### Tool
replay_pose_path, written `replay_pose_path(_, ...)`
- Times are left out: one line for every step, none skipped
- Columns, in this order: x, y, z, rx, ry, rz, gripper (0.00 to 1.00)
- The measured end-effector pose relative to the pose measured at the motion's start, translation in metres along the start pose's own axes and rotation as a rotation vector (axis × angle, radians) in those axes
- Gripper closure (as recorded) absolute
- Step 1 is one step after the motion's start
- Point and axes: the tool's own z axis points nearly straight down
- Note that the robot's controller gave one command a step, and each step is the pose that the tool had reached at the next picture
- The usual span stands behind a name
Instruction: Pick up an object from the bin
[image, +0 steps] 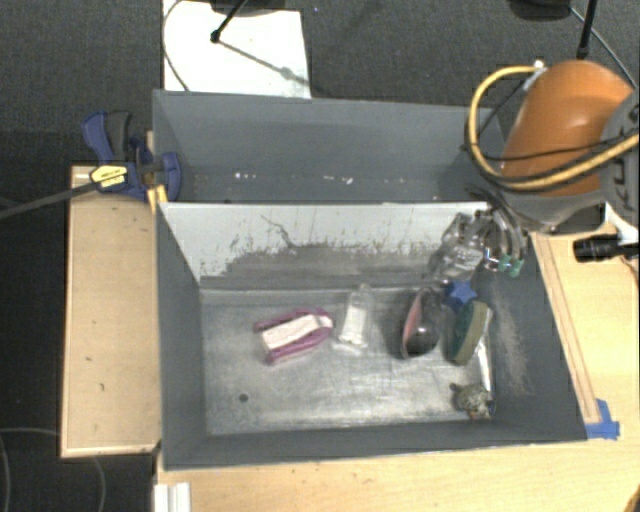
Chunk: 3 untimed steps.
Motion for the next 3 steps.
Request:
replay_pose_path(0.002,-0.001,0.005,0.003,0.009,-0.003,0.00)
replay_pose_path(0.026,0.002,0.049,0.001,0.013,-0.321,0.00)
replay_pose_path(0.011,0.004,0.166,0.000,0.006,-0.110,0.00)
